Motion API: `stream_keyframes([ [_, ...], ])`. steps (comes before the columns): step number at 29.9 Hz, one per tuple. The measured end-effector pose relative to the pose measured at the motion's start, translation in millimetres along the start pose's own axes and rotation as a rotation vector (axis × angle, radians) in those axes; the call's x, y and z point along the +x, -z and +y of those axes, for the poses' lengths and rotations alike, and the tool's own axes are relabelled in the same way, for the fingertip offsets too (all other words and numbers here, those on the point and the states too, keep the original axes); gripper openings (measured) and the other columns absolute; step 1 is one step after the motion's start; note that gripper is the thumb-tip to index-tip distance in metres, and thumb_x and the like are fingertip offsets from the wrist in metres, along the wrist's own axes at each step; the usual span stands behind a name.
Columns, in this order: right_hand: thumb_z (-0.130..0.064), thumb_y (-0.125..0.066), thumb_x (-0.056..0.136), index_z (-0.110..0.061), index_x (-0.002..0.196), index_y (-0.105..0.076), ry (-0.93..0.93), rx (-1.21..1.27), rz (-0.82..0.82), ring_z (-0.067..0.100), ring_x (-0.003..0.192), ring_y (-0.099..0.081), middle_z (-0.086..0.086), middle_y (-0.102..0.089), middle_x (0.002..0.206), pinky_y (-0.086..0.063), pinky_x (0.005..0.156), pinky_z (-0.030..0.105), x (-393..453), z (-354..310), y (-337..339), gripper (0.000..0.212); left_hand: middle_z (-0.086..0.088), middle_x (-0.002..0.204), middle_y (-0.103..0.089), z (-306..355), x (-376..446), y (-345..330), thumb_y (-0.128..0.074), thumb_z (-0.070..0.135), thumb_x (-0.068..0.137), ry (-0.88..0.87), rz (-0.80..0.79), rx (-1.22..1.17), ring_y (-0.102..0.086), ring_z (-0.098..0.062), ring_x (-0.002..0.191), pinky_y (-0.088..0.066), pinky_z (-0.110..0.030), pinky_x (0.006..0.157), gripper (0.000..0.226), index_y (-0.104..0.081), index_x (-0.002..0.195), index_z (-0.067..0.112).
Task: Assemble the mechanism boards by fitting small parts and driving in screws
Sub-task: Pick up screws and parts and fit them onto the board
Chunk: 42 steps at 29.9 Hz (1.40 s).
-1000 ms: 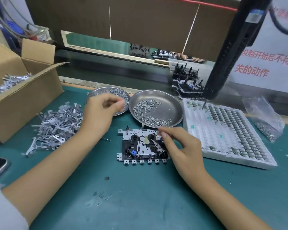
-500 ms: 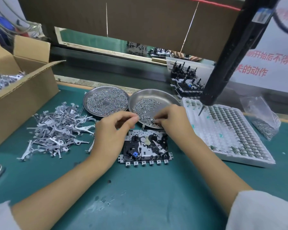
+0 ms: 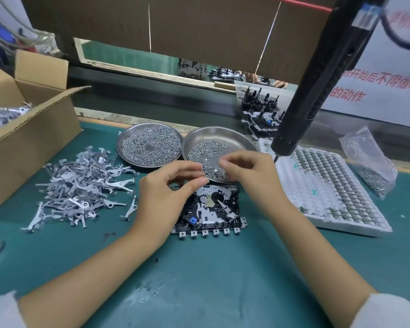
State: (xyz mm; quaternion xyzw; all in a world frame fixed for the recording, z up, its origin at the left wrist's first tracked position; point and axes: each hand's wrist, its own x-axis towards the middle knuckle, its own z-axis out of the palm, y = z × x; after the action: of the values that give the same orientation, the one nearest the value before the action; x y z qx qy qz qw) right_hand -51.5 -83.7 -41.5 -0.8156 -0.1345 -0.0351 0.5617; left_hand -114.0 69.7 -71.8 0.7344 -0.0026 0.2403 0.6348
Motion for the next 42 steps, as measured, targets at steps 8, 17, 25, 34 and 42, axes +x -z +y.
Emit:
stream_keyframes([
  [8, -0.014, -0.071, 0.069, -0.003, 0.083, -0.073, -0.263, 0.592, -0.25, 0.015, 0.069, -0.068, 0.011, -0.072, 0.075, -0.054, 0.067, 0.019, -29, -7, -5, 0.018, 0.013, 0.078, -0.074, 6, -4, -3, -0.078, 0.029, 0.062, -0.032, 0.031, -0.097, -0.07, -0.004, 0.083, -0.054, -0.02, 0.076, 0.027, -0.069, 0.088, 0.032],
  [17, -0.012, -0.07, 0.069, 0.002, 0.087, -0.071, -0.269, 0.617, -0.255, 0.014, 0.069, -0.068, 0.012, -0.071, 0.076, -0.054, 0.064, 0.018, -30, -7, -2, 0.023, 0.012, 0.078, -0.074, 6, -5, -4, -0.078, 0.025, 0.063, -0.079, 0.019, -0.083, -0.071, -0.005, 0.082, -0.054, -0.022, 0.08, 0.026, -0.07, 0.087, 0.029],
  [25, -0.011, -0.071, 0.067, -0.006, 0.076, -0.075, -0.3, 0.625, -0.329, 0.014, 0.068, -0.068, 0.009, -0.071, 0.073, -0.053, 0.063, 0.018, -28, -8, 2, 0.011, 0.013, 0.082, -0.074, 6, -5, -2, -0.077, 0.024, 0.066, -0.174, -0.007, -0.028, -0.07, -0.006, 0.083, -0.054, -0.021, 0.077, 0.024, -0.07, 0.088, 0.029],
  [34, -0.009, -0.073, 0.066, -0.016, 0.078, -0.074, -0.387, 0.575, -0.618, 0.015, 0.071, -0.069, 0.006, -0.072, 0.079, -0.054, 0.067, 0.02, -23, -12, 31, 0.015, 0.007, 0.083, -0.072, 11, -11, -7, -0.071, 0.011, 0.073, -0.324, -0.179, -0.031, -0.066, -0.005, 0.081, -0.047, -0.013, 0.075, 0.022, -0.071, 0.094, 0.018],
  [42, 0.002, -0.063, 0.084, -0.01, 0.086, -0.071, -0.161, -0.579, 0.151, 0.013, 0.068, -0.059, 0.001, -0.067, 0.076, -0.046, 0.069, 0.027, -1, 14, 132, 0.015, 0.008, 0.085, -0.074, 3, -3, -5, -0.067, 0.041, 0.072, -0.053, -0.027, -0.19, -0.069, -0.008, 0.084, -0.049, -0.013, 0.075, 0.014, -0.073, 0.083, 0.035],
])
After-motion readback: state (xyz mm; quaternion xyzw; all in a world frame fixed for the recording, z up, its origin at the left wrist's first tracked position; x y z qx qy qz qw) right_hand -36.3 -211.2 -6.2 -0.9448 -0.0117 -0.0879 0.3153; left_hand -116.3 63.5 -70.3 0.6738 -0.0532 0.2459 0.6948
